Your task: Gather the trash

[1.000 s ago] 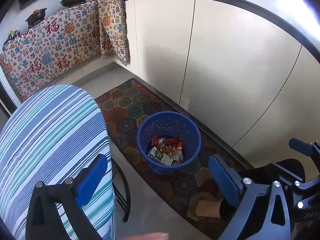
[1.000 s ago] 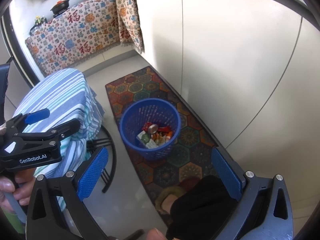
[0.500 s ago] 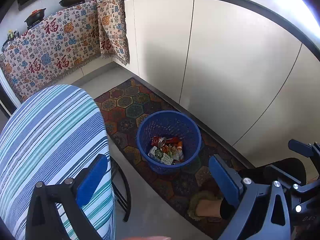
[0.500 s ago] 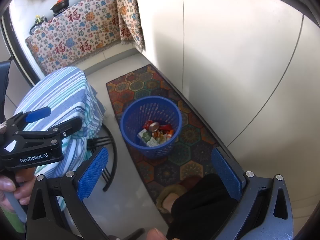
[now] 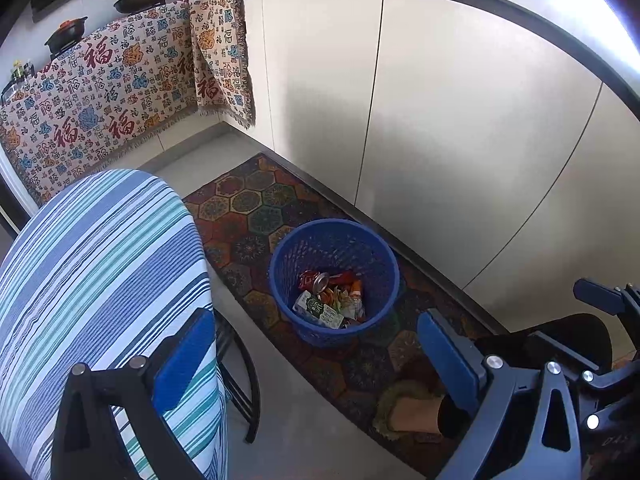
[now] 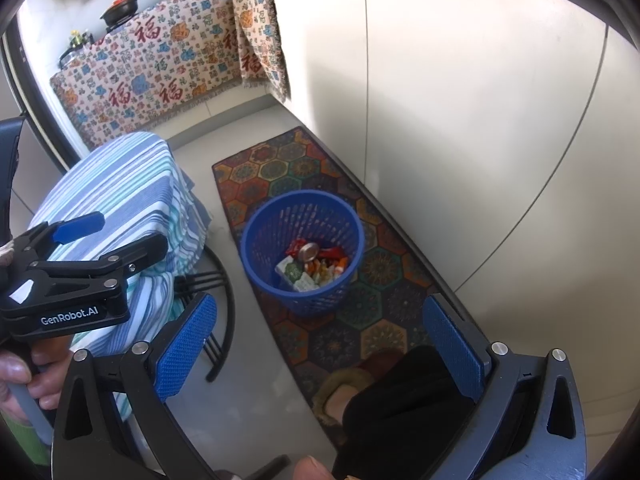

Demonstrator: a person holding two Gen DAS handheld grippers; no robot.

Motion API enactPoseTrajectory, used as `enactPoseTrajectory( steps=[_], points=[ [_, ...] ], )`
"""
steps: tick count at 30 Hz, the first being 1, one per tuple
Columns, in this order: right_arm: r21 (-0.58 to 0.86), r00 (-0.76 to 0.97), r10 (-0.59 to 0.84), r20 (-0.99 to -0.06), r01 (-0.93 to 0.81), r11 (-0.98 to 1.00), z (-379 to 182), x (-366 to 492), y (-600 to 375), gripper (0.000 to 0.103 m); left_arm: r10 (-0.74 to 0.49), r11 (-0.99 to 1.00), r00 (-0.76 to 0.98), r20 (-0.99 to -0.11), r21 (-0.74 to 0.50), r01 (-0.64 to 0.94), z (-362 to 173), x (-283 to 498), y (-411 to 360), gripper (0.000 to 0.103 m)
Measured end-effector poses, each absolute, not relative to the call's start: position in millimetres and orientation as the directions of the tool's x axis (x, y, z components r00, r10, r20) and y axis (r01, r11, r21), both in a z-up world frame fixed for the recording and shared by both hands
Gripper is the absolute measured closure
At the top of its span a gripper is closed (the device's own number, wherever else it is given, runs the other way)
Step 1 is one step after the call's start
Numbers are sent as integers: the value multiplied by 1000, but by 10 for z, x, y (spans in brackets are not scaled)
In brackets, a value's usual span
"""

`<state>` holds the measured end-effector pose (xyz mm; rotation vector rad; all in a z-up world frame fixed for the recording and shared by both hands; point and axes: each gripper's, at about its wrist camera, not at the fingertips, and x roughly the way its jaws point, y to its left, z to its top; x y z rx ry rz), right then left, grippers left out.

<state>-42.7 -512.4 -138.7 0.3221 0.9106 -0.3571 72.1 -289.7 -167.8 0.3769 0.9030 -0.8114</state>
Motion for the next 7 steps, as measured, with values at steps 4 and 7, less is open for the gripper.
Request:
enactPoseTrajectory(
  steps=[4, 7],
  points=[
    [121, 557, -163, -814, 438, 891, -1408, -428, -5118, 0, -468, 648, 354, -810, -42, 761, -1693, 710, -2901, 0],
    [121, 554, -164, -816, 441, 889, -1415, -429, -5113, 0, -468, 645, 354, -809, -40, 763, -1700, 692, -2911, 0]
  ],
)
